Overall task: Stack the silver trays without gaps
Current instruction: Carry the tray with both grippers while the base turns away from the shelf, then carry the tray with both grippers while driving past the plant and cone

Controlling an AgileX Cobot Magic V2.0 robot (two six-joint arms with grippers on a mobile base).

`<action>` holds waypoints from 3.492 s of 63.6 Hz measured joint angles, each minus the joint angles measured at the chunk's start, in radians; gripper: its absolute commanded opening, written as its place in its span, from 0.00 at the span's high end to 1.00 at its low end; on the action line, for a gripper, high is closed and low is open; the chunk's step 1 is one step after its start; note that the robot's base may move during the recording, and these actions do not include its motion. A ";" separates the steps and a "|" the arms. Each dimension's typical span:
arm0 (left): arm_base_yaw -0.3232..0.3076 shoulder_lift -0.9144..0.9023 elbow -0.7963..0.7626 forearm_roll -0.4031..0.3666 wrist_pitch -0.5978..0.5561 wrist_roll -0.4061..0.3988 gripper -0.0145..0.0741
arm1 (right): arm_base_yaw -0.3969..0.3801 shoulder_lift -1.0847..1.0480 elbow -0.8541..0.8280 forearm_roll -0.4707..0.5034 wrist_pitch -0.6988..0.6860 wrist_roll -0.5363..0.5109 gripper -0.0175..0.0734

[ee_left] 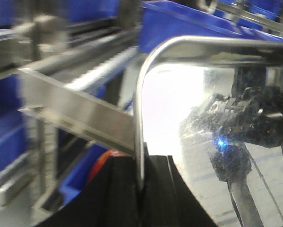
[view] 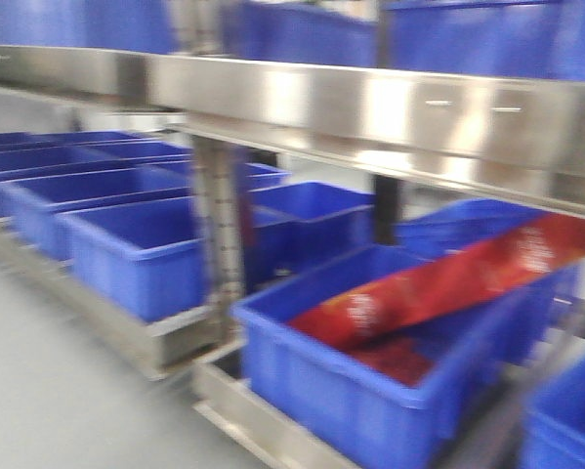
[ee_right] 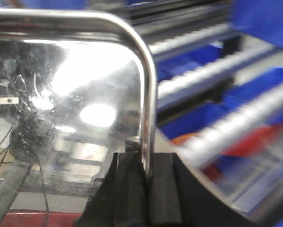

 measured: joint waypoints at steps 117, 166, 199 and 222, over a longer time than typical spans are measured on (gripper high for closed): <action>0.000 0.000 0.000 0.000 0.000 0.000 0.86 | 0.000 0.000 0.000 0.000 0.000 0.000 0.87; 0.000 0.000 0.000 0.000 0.000 0.000 0.86 | 0.000 0.000 0.000 -0.001 -0.002 0.000 0.87; 0.000 0.000 0.000 0.000 0.000 0.000 0.86 | 0.000 0.000 0.000 -0.001 -0.002 0.000 0.87; 0.002 -0.001 0.000 0.000 0.000 0.000 0.86 | 0.000 0.000 0.000 -0.001 -0.008 0.000 0.87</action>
